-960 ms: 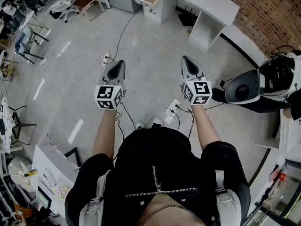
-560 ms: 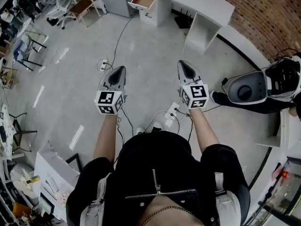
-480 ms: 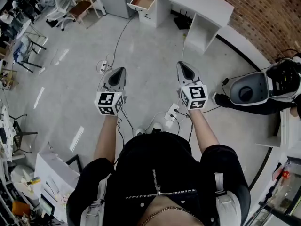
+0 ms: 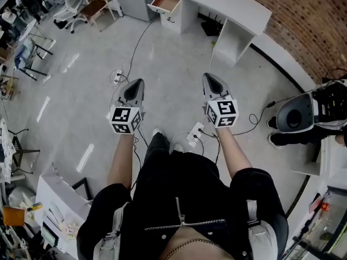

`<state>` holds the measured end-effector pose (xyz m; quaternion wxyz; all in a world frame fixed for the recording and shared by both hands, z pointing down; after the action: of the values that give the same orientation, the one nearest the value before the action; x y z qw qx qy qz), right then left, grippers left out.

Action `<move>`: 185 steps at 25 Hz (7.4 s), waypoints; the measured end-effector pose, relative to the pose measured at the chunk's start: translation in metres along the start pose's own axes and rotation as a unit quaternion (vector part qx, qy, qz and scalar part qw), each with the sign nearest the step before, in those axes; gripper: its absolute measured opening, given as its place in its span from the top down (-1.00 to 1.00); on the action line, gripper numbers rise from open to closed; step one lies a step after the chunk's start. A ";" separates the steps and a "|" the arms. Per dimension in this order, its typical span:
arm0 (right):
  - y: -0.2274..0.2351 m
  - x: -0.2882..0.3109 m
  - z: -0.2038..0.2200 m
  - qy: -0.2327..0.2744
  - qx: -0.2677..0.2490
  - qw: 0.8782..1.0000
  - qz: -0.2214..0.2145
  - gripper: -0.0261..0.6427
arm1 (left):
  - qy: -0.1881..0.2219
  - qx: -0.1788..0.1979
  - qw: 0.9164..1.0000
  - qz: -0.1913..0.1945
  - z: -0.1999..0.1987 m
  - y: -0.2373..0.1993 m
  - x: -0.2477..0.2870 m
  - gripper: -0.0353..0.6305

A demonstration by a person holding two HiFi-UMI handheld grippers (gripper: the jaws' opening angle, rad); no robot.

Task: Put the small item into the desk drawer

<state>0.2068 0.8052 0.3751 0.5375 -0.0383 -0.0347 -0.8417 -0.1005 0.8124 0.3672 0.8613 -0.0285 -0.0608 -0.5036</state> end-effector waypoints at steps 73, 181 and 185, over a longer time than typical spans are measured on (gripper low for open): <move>0.400 0.807 -0.090 -0.019 0.033 0.999 -0.024 0.90 | -0.033 -0.003 0.999 0.014 -0.090 -0.391 0.788 0.83; 0.507 1.094 -0.032 -0.198 -0.039 0.979 -0.030 0.41 | -0.081 -0.047 0.996 0.005 -0.066 -0.553 0.961 0.83; 0.489 1.084 -0.066 -0.157 -0.034 0.986 -0.037 0.40 | -0.061 -0.047 0.997 0.005 -0.079 -0.557 0.957 0.83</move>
<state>0.1945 -0.3846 0.4284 0.4924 -0.1865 -0.0916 -0.8452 -0.1149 -0.2968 0.4096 0.8564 -0.0998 -0.0897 -0.4985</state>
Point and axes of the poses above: the fingertips, and each gripper's own axes: x forward along the fingers, y to its right, z out of its underside, the point moved 8 cm from there along -x, backward along the fingers
